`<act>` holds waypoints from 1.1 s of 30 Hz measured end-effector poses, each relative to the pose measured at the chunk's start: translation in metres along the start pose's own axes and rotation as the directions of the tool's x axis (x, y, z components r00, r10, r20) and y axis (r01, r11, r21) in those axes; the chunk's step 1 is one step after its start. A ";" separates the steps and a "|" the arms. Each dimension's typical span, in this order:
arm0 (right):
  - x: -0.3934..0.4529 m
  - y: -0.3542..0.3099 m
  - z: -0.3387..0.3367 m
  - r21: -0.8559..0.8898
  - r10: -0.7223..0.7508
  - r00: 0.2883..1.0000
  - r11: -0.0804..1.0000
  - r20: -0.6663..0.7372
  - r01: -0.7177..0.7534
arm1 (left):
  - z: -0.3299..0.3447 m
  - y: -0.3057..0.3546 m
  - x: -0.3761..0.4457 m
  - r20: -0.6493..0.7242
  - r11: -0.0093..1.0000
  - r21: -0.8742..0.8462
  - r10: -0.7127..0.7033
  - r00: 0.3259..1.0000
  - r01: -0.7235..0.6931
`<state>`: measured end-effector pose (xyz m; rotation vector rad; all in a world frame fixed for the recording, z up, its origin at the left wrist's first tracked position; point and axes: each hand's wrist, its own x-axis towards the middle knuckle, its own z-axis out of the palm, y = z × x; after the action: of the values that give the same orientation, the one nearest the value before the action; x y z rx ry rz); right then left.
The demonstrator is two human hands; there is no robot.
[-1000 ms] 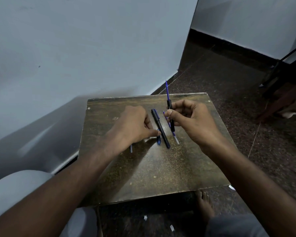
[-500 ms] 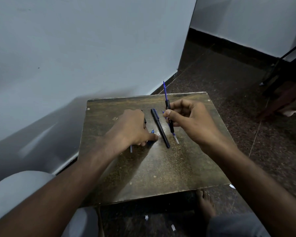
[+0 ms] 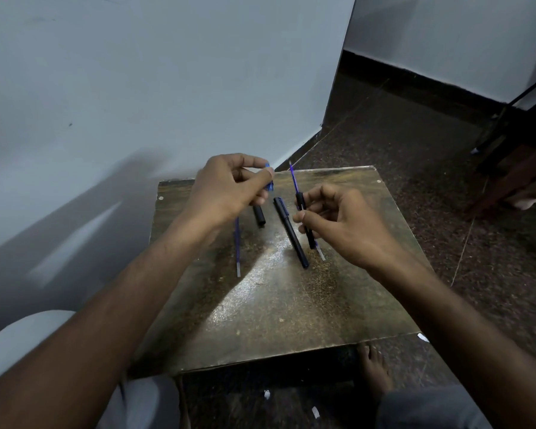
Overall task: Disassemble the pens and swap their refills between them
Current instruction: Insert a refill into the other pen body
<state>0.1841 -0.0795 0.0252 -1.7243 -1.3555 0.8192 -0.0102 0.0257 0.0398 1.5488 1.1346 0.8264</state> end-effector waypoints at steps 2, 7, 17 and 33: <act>-0.002 0.001 0.005 -0.060 0.014 0.999 0.998 0.052 -0.010 | 0.002 -0.001 0.002 -0.034 0.997 -0.082 -0.015 0.999 0.012; -0.004 0.000 0.014 -0.140 0.021 0.994 0.990 0.108 -0.006 | -0.002 -0.003 0.008 -0.127 0.987 -0.161 -0.022 0.992 0.001; -0.008 -0.008 0.008 -0.110 0.037 0.993 0.994 0.114 -0.024 | -0.002 -0.005 0.007 -0.114 0.994 -0.107 0.014 0.993 -0.026; -0.006 0.001 0.014 0.093 0.045 0.999 0.995 -0.020 -0.043 | 0.015 -0.014 0.000 0.079 0.983 -0.168 -0.054 0.995 0.066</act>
<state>0.1708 -0.0828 0.0178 -1.6915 -1.2498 0.8714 0.0004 0.0216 0.0227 1.3856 1.0249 0.7982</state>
